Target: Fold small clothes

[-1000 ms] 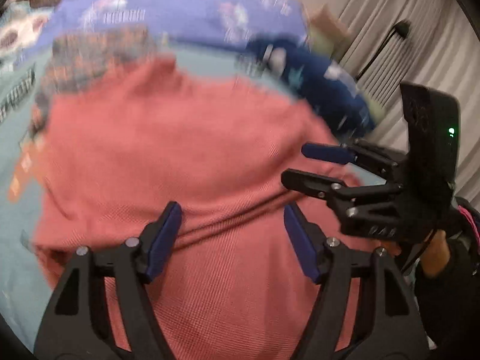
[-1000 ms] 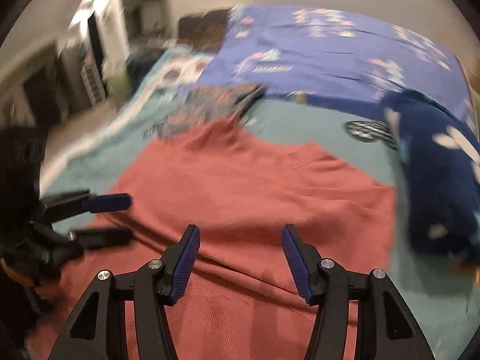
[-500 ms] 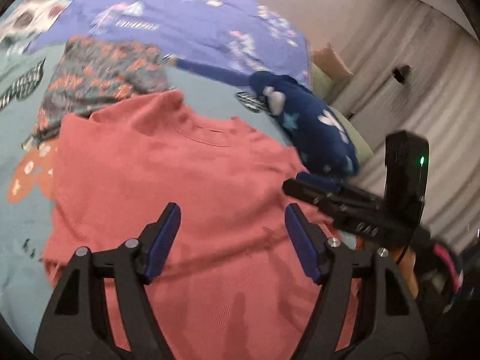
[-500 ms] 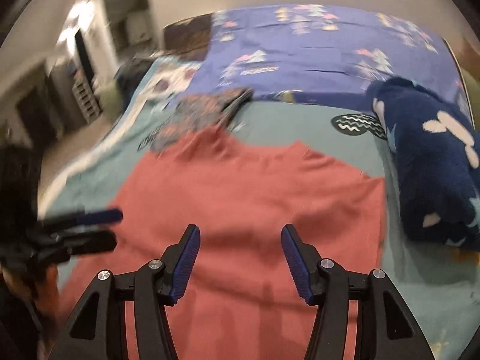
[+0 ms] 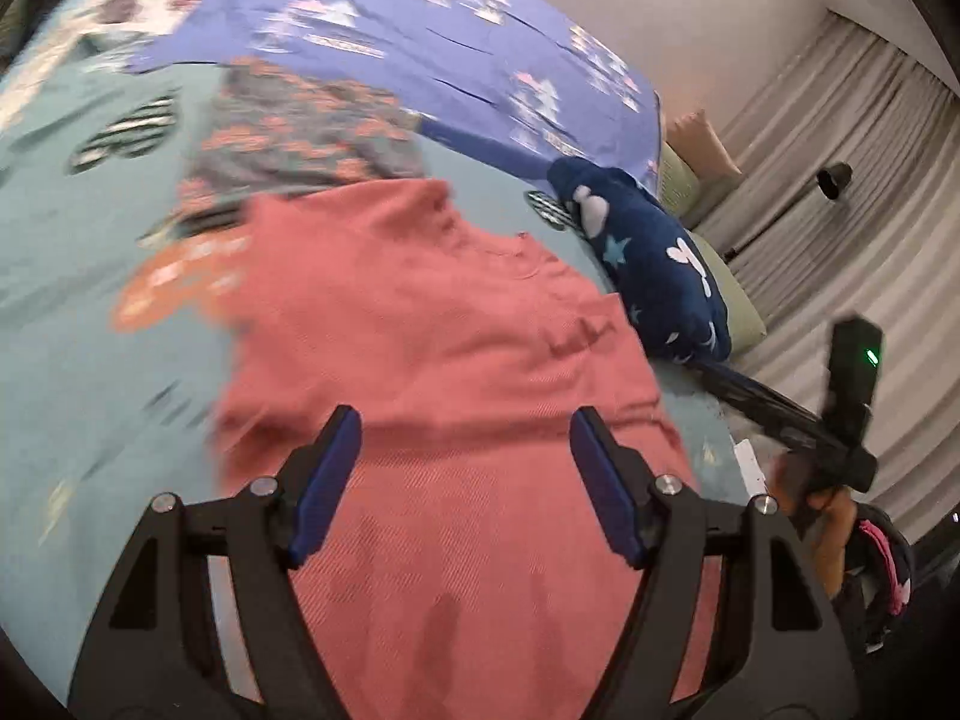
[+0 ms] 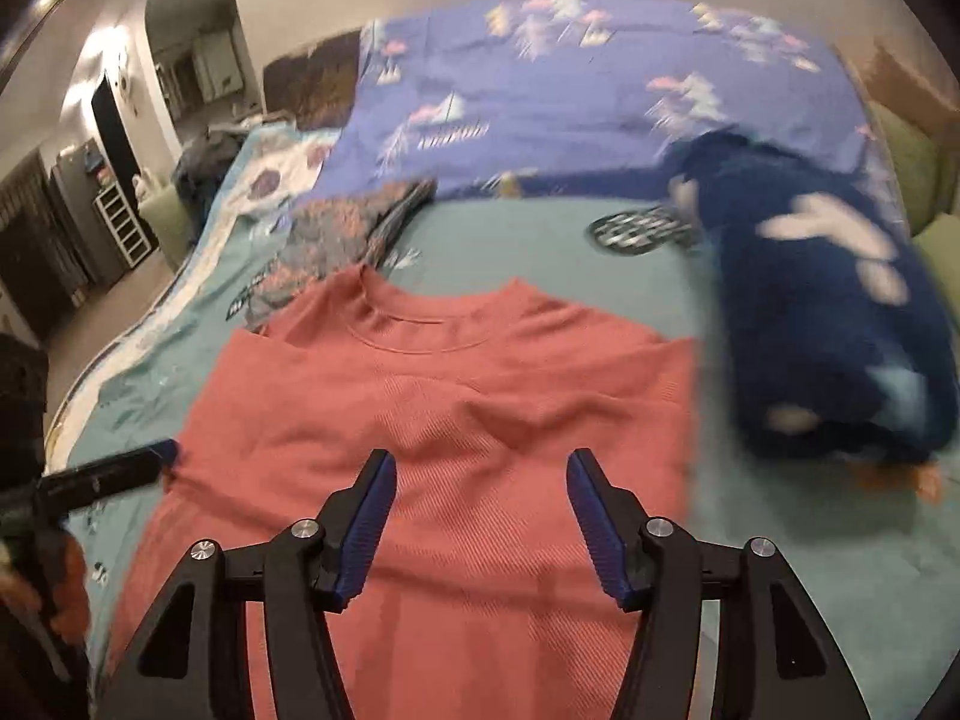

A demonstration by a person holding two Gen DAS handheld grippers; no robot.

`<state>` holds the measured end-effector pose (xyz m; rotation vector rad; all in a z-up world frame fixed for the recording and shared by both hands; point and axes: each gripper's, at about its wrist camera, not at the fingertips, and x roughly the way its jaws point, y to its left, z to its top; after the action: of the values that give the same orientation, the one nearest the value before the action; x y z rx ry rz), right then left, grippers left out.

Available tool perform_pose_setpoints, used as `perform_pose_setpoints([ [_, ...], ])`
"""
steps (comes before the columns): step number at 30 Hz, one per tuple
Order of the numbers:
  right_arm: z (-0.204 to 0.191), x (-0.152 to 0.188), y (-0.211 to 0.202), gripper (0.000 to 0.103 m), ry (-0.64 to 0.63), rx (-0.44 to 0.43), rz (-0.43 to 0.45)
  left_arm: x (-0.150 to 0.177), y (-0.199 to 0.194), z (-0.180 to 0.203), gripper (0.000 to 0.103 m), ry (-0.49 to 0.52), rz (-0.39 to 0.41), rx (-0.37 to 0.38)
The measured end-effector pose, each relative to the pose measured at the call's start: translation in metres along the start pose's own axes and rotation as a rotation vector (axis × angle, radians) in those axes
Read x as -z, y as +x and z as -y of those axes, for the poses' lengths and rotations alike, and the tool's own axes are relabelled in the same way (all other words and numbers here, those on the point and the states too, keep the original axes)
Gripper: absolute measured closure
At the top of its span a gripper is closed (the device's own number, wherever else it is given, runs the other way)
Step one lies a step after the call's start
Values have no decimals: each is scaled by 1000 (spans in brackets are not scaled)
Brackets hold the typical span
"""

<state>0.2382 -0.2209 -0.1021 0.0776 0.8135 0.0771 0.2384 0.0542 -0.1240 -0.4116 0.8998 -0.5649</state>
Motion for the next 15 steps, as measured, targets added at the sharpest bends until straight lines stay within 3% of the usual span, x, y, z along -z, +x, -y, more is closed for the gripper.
perform_pose_setpoints([
  [4,28,58,-77,27,52,-63,-5,51,-56,-32,30,-92,-12,23],
  [8,60,131,-125,22,174,-170,-96,108,-97,-43,30,-103,-49,4],
  [11,72,187,-132,22,268,-246,-171,138,-108,-44,30,-115,-68,32],
  [15,81,231,-125,22,404,-373,-217,170,-110,-50,30,-182,-103,73],
])
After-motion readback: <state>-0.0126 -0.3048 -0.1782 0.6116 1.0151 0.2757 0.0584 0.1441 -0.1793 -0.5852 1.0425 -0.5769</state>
